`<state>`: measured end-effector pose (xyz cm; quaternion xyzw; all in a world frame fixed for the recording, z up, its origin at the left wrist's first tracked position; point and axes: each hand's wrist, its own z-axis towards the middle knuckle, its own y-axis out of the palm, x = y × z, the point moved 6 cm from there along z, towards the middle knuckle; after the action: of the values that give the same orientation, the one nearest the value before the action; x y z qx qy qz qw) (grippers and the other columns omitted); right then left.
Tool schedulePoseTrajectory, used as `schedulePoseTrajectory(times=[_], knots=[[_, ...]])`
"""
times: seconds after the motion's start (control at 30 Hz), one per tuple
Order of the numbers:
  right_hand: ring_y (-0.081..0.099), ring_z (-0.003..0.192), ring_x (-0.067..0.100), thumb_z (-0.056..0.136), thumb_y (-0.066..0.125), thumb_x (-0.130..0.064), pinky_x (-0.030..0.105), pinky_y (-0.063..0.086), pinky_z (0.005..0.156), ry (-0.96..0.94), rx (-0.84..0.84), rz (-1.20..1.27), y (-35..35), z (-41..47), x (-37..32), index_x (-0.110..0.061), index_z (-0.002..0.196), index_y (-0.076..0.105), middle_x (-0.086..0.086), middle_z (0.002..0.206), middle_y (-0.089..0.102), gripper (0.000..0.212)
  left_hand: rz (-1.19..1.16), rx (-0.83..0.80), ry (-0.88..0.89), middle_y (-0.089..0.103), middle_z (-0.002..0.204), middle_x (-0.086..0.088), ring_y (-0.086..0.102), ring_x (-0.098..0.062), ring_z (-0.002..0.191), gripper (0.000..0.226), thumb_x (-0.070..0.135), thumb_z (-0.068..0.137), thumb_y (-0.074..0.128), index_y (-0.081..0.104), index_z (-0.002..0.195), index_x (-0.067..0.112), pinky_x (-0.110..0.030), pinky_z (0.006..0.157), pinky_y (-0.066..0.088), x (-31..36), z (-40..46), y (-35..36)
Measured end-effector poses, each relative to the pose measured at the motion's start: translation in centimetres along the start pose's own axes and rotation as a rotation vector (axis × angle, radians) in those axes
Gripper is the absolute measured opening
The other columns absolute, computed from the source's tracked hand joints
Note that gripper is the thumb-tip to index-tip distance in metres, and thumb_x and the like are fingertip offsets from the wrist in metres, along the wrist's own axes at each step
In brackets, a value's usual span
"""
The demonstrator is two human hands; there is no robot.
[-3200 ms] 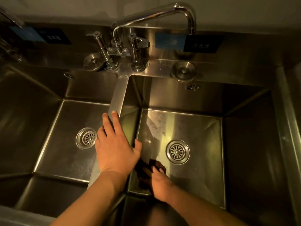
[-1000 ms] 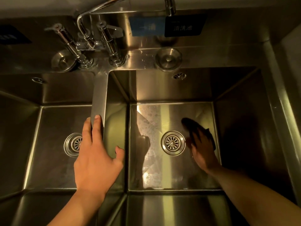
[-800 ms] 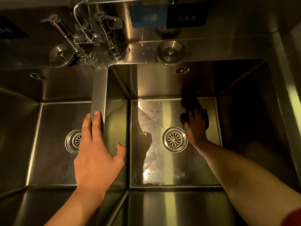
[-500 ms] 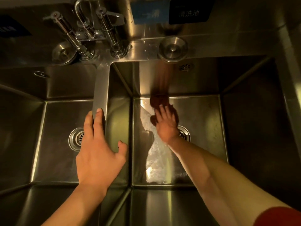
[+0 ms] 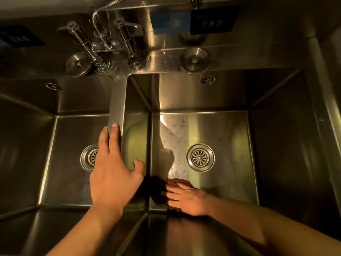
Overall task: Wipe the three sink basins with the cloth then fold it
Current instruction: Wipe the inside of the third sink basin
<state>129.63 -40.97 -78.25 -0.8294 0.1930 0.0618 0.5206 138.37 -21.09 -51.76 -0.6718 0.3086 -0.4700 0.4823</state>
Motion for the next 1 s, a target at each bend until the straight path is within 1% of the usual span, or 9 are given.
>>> schedulePoseTrajectory(times=[0.07,0.17,0.23,0.33,0.53,0.77,0.87,0.93,1.0], knots=[[0.008,0.158,0.021,0.102,0.034,-0.037,0.049,0.005,0.128,-0.075,0.017,-0.056,-0.7,-0.4,1.6,-0.030,0.157,0.032,0.000,0.169,0.019,0.055,0.002,-0.003,-0.004,0.010,0.170,0.016,0.052,-0.032,0.133,0.106,0.041,0.081,0.071,0.006,0.164,0.041,-0.042,0.071,0.054,-0.2,0.1,0.1],[0.042,0.143,0.019,0.100,0.024,-0.035,0.043,0.023,0.121,0.021,0.225,-0.141,-4.6,1.2,5.9,-0.033,0.141,0.054,-0.004,0.150,0.051,0.051,0.007,0.000,0.005,0.010,0.171,0.015,0.054,-0.031,0.132,0.105,0.043,0.081,0.071,0.006,0.164,0.040,-0.037,0.070,0.049,-0.2,0.0,0.1],[0.029,0.150,0.021,0.103,0.031,-0.034,0.043,0.014,0.123,0.229,0.276,-0.022,-7.2,2.7,10.0,-0.030,0.146,0.050,0.000,0.160,0.038,0.047,-0.006,-0.003,0.010,0.009,0.171,0.017,0.053,-0.030,0.135,0.105,0.043,0.082,0.071,0.006,0.164,0.040,-0.036,0.072,0.047,-0.2,-0.1,0.1],[0.013,0.156,0.018,0.105,0.035,-0.039,0.040,0.006,0.126,0.528,0.339,0.172,-10.8,4.1,16.1,-0.032,0.160,0.028,-0.004,0.171,0.008,0.056,-0.017,-0.006,0.010,0.007,0.170,0.020,0.056,-0.030,0.131,0.105,0.042,0.082,0.071,0.005,0.163,0.042,-0.037,0.071,0.048,-0.3,0.0,0.2],[0.011,0.156,0.021,0.106,0.040,-0.037,0.045,0.006,0.126,0.631,0.353,0.264,-13.9,6.4,21.5,-0.029,0.159,0.029,-0.003,0.171,0.009,0.056,0.003,0.007,0.007,0.009,0.170,0.017,0.059,-0.029,0.126,0.104,0.044,0.080,0.069,0.007,0.163,0.041,-0.038,0.071,0.050,-0.4,-0.1,0.2],[0.002,0.158,0.018,0.102,0.046,-0.028,0.044,0.007,0.125,0.616,0.345,0.346,-11.3,5.3,16.0,-0.033,0.160,0.027,-0.007,0.171,0.003,0.061,0.003,0.004,0.012,0.009,0.170,0.018,0.059,-0.032,0.127,0.105,0.043,0.080,0.070,0.006,0.163,0.042,-0.039,0.071,0.050,-0.2,-0.1,0.1],[0.010,0.158,0.020,0.097,0.057,-0.022,0.044,0.008,0.126,0.462,0.438,0.442,-8.4,3.1,9.5,-0.032,0.153,0.042,-0.008,0.169,0.019,0.060,0.001,0.000,0.011,0.009,0.170,0.018,0.054,-0.031,0.134,0.104,0.043,0.082,0.071,0.005,0.163,0.041,-0.036,0.071,0.048,-0.1,-0.1,0.0],[0.024,0.154,0.027,0.092,0.066,-0.027,0.049,0.007,0.125,0.359,0.321,0.254,-5.0,1.6,5.2,-0.033,0.143,0.054,-0.005,0.162,0.037,0.053,0.004,-0.005,0.011,0.009,0.170,0.018,0.053,-0.030,0.135,0.105,0.044,0.083,0.072,0.005,0.164,0.041,-0.035,0.070,0.047,0.0,-0.1,0.0],[0.018,0.156,0.026,0.092,0.059,-0.031,0.049,0.003,0.123,0.297,0.200,0.141,-1.8,-0.4,3.2,-0.034,0.152,0.043,-0.004,0.165,0.031,0.062,0.007,-0.008,0.019,0.009,0.170,0.018,0.054,-0.030,0.133,0.106,0.044,0.082,0.072,0.005,0.163,0.041,-0.037,0.071,0.051,0.0,-0.1,0.0]])
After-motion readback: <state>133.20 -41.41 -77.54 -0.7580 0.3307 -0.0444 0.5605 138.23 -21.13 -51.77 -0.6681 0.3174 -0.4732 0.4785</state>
